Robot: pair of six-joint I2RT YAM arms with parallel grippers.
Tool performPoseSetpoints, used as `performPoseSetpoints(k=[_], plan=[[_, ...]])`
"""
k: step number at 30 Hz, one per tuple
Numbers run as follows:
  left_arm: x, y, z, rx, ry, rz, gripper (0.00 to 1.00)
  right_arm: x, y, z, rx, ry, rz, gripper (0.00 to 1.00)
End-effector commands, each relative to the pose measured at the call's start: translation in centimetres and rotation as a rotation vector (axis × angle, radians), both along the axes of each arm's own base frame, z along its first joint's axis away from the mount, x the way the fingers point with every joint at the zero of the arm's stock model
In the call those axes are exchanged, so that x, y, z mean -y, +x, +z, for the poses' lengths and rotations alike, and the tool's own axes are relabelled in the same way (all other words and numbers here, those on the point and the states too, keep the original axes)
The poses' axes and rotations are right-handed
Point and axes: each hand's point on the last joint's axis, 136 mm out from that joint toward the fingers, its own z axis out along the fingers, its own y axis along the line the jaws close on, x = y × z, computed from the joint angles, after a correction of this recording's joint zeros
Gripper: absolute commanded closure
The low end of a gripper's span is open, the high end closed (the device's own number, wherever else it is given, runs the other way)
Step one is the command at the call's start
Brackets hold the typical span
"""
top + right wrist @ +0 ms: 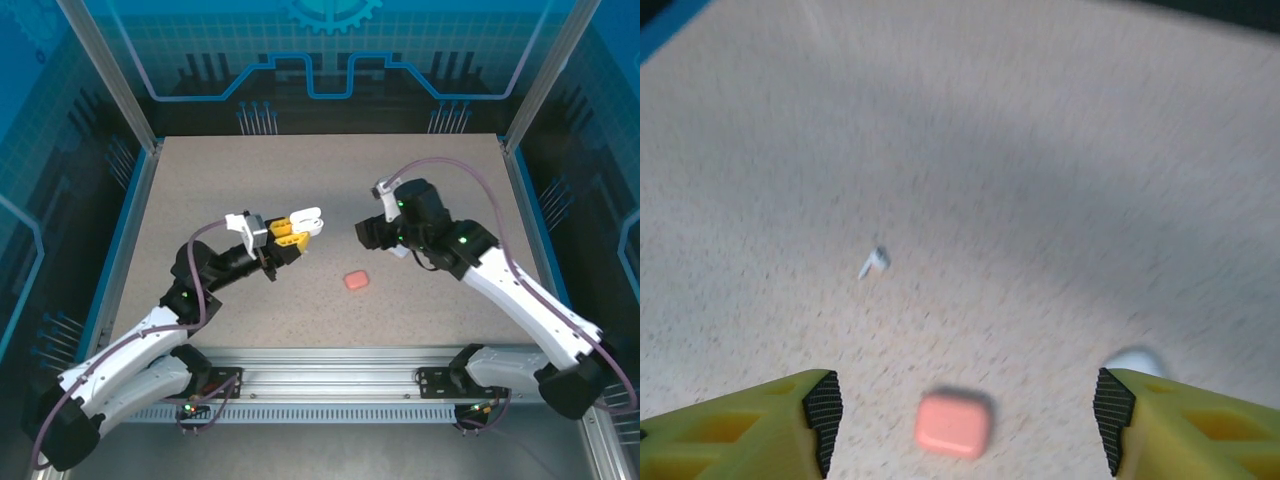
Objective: Insert wireless bluetooth earbuds into charging case
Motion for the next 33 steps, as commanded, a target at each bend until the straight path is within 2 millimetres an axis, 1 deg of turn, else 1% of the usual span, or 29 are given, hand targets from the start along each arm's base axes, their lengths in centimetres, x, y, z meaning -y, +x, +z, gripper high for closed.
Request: performPoseSetpoints(k=[1,4,9,12,17,23,26,33], plan=[[-0.6,-0.9,2.7,0.092,-0.034,0.012,1.0,-2.5,0.7,-2.5,-0.131,0.121,-0.022,0.34],[-0.8,-1.3,3.1,0.1,-0.042,0.009,1.0,-4.8,1.9,-5.8,-0.227,0.115,0.007,0.38],[-1.0,-1.6,3.2,0.094,-0.042,0.01,1.0,-8.2,3.6,-10.8,-0.33,0.008,0.087,0.41],[-1.1,-1.6,3.0,0.083,-0.047,0.011,1.0,-10.5,4.5,-13.4,-0.367,-0.026,0.144,0.45],[-1.2,-1.6,2.8,0.077,-0.051,0.011,1.0,-13.8,5.7,-16.8,-0.435,-0.015,0.213,0.51],[-1.2,-1.4,2.5,0.069,-0.048,0.019,1.0,-16.2,6.2,-19.3,-0.489,-0.038,0.268,0.53],[-1.2,-1.3,2.2,0.061,-0.047,0.024,1.0,-17.2,6.4,-20.2,-0.507,-0.031,0.284,0.53],[-1.3,-1.2,2.0,0.056,-0.048,0.03,1.0,-18.1,7.1,-22.1,-0.524,-0.069,0.295,0.53]])
